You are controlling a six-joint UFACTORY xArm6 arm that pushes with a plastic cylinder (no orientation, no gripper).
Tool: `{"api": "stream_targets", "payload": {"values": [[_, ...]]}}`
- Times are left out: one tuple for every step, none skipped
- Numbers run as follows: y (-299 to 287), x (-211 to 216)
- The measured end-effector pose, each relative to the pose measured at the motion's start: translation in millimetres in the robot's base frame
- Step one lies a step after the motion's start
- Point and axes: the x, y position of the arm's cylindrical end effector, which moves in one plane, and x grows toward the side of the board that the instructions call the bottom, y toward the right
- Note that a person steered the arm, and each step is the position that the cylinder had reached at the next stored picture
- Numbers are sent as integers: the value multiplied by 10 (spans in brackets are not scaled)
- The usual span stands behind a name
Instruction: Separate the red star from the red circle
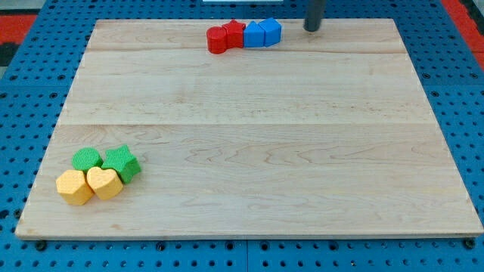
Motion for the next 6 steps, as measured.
{"api": "stream_targets", "payload": {"values": [[-660, -27], [-1254, -23], [-1521, 122], [-1529, 496], [-1576, 860], [-1292, 1027]]}}
